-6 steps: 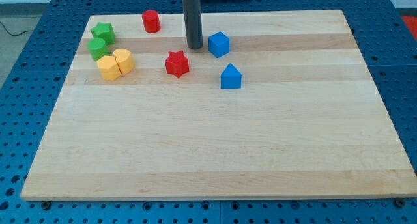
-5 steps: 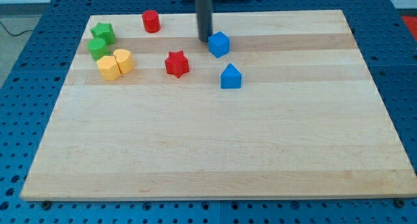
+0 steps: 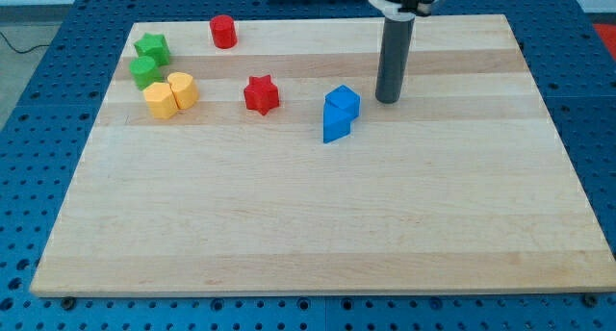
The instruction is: Push the cube into the triangle
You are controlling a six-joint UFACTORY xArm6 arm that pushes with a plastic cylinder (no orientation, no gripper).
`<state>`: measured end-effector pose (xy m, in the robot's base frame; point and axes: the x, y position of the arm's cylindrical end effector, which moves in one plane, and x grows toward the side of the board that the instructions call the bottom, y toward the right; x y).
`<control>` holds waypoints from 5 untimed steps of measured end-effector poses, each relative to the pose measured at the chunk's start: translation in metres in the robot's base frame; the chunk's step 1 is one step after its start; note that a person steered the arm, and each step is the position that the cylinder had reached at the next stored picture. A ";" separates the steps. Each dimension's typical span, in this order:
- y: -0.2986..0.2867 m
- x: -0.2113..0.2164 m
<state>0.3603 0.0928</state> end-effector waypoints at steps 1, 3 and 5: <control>-0.009 -0.020; -0.086 -0.023; -0.076 0.000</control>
